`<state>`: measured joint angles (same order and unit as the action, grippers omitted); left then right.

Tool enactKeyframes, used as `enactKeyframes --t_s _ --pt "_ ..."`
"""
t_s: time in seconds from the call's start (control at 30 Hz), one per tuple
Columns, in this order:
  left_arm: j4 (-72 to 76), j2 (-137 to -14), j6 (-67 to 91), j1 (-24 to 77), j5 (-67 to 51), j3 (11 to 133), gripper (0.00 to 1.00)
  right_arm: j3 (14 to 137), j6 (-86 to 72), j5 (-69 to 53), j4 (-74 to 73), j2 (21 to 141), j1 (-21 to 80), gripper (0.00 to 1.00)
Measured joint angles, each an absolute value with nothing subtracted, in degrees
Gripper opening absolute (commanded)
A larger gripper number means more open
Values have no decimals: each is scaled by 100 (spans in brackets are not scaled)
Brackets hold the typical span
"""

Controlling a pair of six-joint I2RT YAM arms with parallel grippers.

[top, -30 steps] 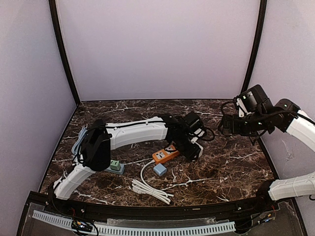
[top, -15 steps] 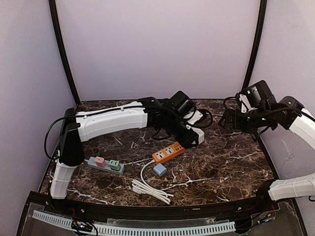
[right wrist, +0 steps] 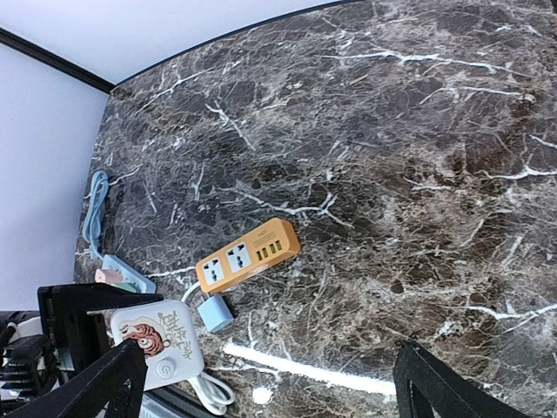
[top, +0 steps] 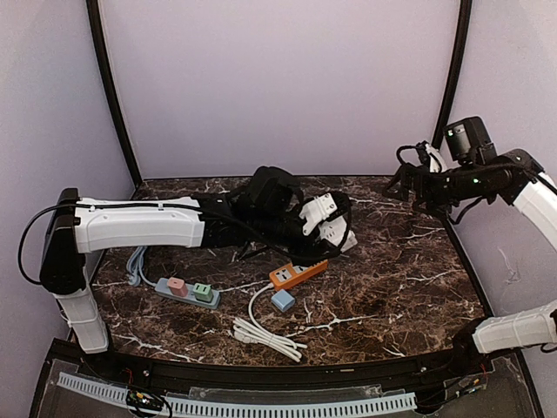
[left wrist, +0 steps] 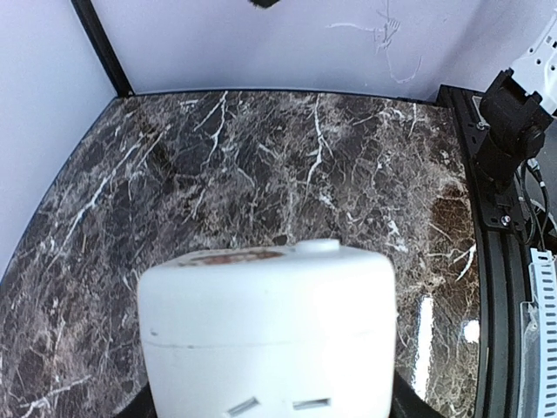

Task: Insert the plug

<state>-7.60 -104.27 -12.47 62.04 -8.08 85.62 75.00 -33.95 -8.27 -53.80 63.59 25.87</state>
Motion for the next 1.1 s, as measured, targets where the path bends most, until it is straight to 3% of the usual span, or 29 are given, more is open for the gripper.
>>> enactKeyframes --t_s 0.2,0.67,1.1 --pt "-5 -10322 -1577 6191 -1076 8340 1 7747 -3371 -1737 -5367 6670 2536 99" --pt "510 -10328 -1566 5872 -1872 8486 1 7491 -3522 -3787 -4644 6858 2517 99" --pt "572 -10521 -1568 5874 -1896 8814 1 7345 -3632 -4412 -4510 6954 2515 99"
